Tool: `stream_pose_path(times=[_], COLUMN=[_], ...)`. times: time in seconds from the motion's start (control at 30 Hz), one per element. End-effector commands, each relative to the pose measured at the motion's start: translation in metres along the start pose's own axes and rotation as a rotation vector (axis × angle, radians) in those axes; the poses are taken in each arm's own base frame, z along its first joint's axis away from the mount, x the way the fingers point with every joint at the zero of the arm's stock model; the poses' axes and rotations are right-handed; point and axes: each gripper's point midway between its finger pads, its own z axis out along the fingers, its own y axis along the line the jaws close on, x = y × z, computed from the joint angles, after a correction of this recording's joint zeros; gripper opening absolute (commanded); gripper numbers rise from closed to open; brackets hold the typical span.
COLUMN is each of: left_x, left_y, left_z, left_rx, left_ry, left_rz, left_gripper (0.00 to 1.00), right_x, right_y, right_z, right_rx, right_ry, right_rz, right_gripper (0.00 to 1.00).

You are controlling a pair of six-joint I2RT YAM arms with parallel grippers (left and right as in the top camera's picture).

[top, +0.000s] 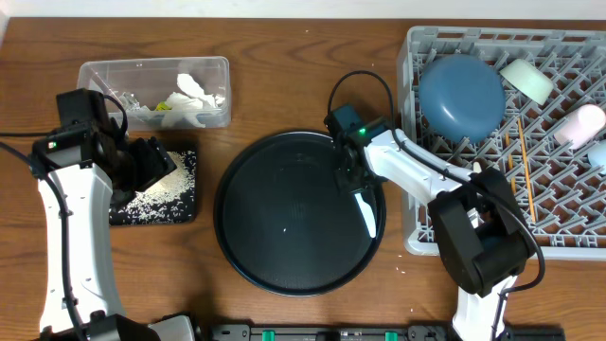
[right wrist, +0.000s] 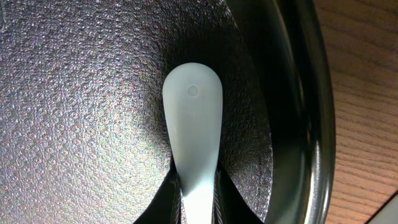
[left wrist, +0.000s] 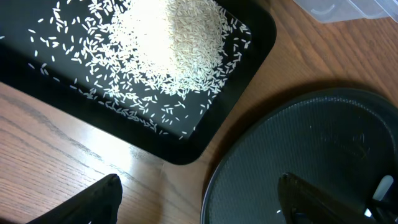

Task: Sort waste into correct bins and load items into the dishwasher rack
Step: 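Grasp the white plastic spoon handle with the right gripper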

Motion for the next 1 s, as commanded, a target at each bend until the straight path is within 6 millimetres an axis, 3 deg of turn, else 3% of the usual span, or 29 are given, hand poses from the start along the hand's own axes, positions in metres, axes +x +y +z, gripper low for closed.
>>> stream_pose_path(times=[0.0,0.17,0.4,0.53,0.97], left_x=[0.002,0.002,0.002,0.002,0.002], left_y=[0.002,0.002,0.002,0.002,0.002], left_z=[0.001,0.001,0.001,0.001,0.001], left_rx=[-0.005,-0.005,-0.005,-0.005,-0.005], left_ry=[0.005,0.005,0.005,0.005,0.005], left_rz=[-0.008,-0.008,-0.008,-0.008,-0.008], left_gripper=[0.81,0.81,0.81,0.81,0.81], right_x=[0.015,0.013,-0.005,-0.010,-0.007], right_y=[-0.003,-0.002,0.006,0.008,0.004], right_z=[0.022,0.007,-0.041,-0.058,-0.084], right_rx=[0.037,0.036,-0.008,-0.023,-0.033], right_ry=[0.072,0.082,0.001,-0.046,-0.083], right_rz=[-0.012,-0.013,-0.019,-0.018,-0.012], right_gripper=[0.06,0.04,0.04,0.04,0.03])
